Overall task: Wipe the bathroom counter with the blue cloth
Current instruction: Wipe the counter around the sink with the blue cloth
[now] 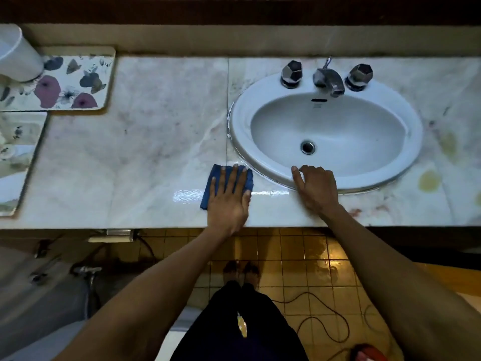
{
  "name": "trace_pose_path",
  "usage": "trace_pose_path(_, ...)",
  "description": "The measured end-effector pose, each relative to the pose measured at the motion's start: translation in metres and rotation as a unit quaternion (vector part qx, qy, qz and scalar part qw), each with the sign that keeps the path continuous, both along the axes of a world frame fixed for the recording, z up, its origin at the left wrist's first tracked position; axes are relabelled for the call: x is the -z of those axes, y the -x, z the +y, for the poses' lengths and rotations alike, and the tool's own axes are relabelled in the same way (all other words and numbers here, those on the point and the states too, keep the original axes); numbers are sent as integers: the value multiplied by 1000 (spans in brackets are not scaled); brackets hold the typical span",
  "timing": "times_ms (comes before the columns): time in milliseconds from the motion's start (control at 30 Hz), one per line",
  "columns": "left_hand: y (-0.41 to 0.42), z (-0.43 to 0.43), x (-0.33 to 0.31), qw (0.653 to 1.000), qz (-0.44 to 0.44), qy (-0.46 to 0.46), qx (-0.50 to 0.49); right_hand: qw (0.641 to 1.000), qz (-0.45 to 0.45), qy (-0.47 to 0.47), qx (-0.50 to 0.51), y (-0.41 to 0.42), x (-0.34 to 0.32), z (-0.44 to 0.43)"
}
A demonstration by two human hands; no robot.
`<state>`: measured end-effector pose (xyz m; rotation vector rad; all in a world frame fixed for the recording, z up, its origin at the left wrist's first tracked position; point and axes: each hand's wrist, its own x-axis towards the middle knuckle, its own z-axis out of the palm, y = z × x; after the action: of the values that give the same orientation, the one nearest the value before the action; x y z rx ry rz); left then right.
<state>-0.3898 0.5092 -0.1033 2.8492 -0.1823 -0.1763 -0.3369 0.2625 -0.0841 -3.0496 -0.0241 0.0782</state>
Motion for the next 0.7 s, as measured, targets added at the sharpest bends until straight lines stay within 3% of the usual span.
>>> trace_pose_path(200, 27, -47, 2, 988, 16, -4, 155, 998, -31, -60, 6, 17, 3, -38)
trace_pose_path(500, 18, -133, 6, 931, 1, -29, 364, 993, -47, -104, 14, 66, -5, -137)
trace_pose_path(700, 8, -231, 2, 912, 10, -15, 409, 970, -67, -148, 182, 110, -5, -229)
